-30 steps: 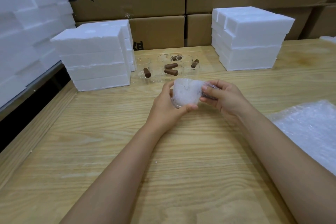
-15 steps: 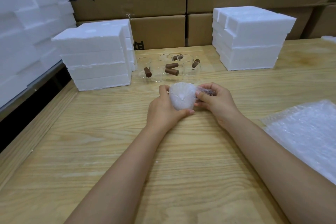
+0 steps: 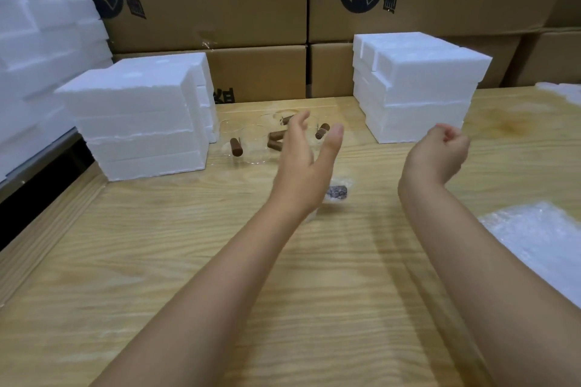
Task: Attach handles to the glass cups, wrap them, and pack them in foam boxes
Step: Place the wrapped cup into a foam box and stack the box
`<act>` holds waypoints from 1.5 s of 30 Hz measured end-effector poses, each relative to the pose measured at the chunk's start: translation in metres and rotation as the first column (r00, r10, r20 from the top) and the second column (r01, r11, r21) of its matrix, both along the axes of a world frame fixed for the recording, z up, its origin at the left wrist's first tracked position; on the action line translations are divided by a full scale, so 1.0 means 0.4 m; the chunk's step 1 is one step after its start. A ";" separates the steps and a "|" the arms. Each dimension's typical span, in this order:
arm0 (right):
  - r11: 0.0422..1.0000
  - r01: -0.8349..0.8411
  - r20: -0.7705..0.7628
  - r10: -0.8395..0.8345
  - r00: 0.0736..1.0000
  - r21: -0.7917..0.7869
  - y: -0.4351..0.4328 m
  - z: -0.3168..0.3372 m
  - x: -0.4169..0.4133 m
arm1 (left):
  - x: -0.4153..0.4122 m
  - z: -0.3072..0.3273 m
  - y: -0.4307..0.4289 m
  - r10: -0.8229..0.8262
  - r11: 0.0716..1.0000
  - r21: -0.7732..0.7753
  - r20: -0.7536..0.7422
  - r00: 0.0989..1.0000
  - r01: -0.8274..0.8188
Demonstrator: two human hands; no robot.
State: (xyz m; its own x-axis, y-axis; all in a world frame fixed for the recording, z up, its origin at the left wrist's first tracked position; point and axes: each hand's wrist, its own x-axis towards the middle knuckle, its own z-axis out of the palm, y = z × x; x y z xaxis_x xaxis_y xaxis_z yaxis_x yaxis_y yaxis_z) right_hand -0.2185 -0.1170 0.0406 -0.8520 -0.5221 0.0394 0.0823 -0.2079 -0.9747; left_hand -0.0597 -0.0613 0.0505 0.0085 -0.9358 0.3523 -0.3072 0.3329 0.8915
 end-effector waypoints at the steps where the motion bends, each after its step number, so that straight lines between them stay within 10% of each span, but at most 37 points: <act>1: 0.999 0.018 0.035 -0.019 0.999 0.047 -0.035 0.009 -0.020 | -0.032 0.017 -0.028 -0.028 0.997 0.066 -0.042 0.999 0.030; 10: 0.952 0.072 -0.054 -0.058 0.997 0.296 -0.243 -0.018 -0.294 | -0.273 -0.016 -0.225 -0.092 0.850 0.502 -0.157 0.983 0.160; 24: 0.916 -0.326 0.073 0.318 0.945 0.232 -0.336 -0.062 -0.404 | -0.353 -0.087 -0.362 -0.136 0.891 0.374 -0.323 0.937 0.258; 45: 0.877 -0.345 0.085 0.336 0.938 0.335 -0.164 -0.040 -0.366 | -0.294 -0.096 -0.203 -0.135 0.906 0.352 -0.287 0.948 0.235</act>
State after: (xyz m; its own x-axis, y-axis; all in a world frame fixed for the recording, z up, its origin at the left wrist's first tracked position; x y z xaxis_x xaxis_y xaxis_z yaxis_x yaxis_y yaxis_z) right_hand -0.3649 -0.1828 0.0245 -0.6176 -0.7580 -0.2099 0.1115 0.1799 -0.9774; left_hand -0.1774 -0.1425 0.0122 -0.1370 -0.9904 -0.0181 -0.0231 -0.0150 0.9996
